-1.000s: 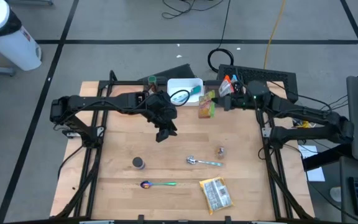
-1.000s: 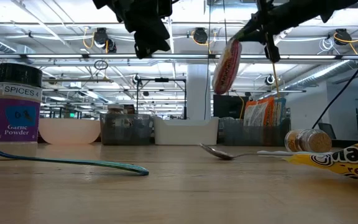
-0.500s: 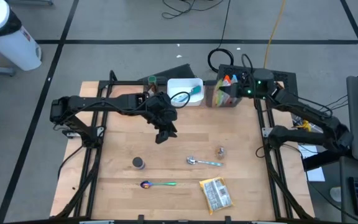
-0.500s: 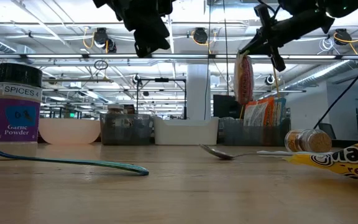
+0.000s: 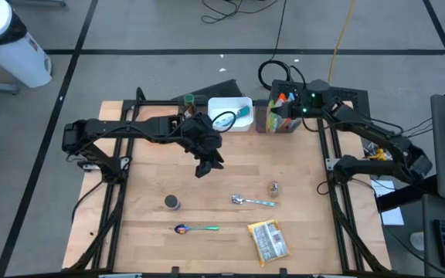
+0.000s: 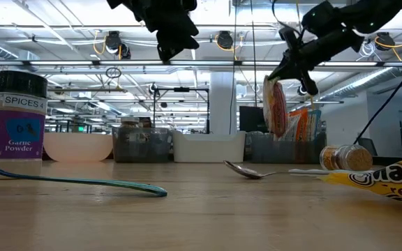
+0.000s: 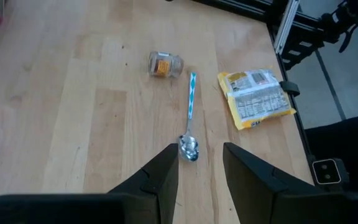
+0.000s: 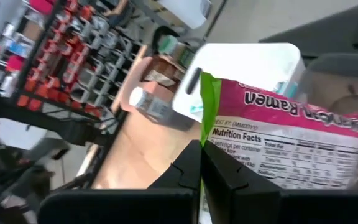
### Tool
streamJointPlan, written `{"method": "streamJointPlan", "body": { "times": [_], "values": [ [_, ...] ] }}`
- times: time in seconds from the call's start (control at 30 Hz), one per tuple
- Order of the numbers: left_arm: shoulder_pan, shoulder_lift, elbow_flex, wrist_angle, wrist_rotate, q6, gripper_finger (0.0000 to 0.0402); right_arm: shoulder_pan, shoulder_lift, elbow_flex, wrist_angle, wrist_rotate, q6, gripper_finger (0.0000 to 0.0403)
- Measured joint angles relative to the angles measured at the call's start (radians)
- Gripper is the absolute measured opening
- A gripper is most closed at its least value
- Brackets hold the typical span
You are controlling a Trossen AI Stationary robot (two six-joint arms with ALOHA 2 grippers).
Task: Pick & Place Food Item
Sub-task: Put the green noodle pack into the right black bin
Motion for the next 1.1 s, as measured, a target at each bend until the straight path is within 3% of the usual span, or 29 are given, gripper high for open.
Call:
{"method": "streamJointPlan", "body": {
  "times": [0.63,1.1],
  "values": [
    [0.015,0.0,0.0,0.0,0.0,0.011,0.0131,-0.176,0.061,0.052,0.01,-0.081,-0.06,0.0],
    [0.034,0.0,0.0,0.0,0.0,0.017,0.0132,-0.201,0.161,0.053,-0.048,-0.107,-0.144,0.0]
  ]
}}
